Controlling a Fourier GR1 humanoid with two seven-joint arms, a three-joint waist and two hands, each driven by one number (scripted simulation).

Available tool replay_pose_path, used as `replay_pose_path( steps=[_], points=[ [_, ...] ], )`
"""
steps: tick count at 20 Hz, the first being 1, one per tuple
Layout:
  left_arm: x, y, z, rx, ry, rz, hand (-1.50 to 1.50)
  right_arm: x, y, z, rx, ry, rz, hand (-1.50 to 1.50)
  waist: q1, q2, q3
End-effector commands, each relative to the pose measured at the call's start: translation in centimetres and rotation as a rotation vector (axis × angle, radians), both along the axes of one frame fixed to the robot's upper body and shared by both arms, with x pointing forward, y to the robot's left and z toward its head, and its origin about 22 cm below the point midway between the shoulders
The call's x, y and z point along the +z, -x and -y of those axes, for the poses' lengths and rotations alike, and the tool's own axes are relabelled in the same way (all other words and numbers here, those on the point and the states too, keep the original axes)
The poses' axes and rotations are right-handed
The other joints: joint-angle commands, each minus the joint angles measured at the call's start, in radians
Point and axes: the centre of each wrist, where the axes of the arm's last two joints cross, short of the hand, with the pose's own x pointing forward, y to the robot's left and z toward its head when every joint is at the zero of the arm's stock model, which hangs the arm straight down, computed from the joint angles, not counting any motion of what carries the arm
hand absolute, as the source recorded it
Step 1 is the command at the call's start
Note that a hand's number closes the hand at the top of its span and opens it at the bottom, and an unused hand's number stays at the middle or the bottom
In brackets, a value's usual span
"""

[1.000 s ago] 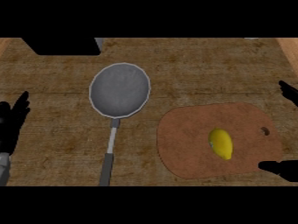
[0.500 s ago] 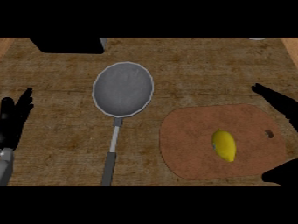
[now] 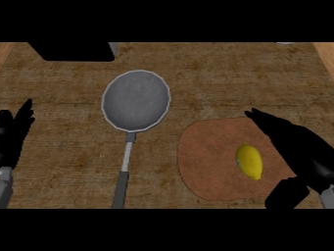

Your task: Pick the lemon from the cutting board and place it in the pan

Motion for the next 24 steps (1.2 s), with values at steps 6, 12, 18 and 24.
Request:
replay_pose_path(
  steps=[6,12,18,24],
  points=[
    [-0.7,0.7,-0.8,0.007,0.02,-0.025,0.0,-5.4,-0.8,-1.6,-0.017,0.124,-0.041,-1.5,-0.006,0.0,0.001],
    [-0.6,0.7,-1.2,0.016,-0.016,-0.007,0.0,-6.2,-1.9,-0.7,-0.01,0.143,-0.054,-1.5,-0.008,0.0,0.001],
    [-0.6,0.4,-0.1,0.009,0.008,-0.007,0.0,-7.9,-1.3,-1.2,-0.006,0.117,-0.074,-1.5,-0.009,0.0,0.001],
    [1.0,0.7,0.8,0.012,-0.012,0.008,0.0,-7.4,-1.1,-1.0,-0.022,0.107,-0.067,-1.5,-0.009,-0.001,0.001]
  ],
)
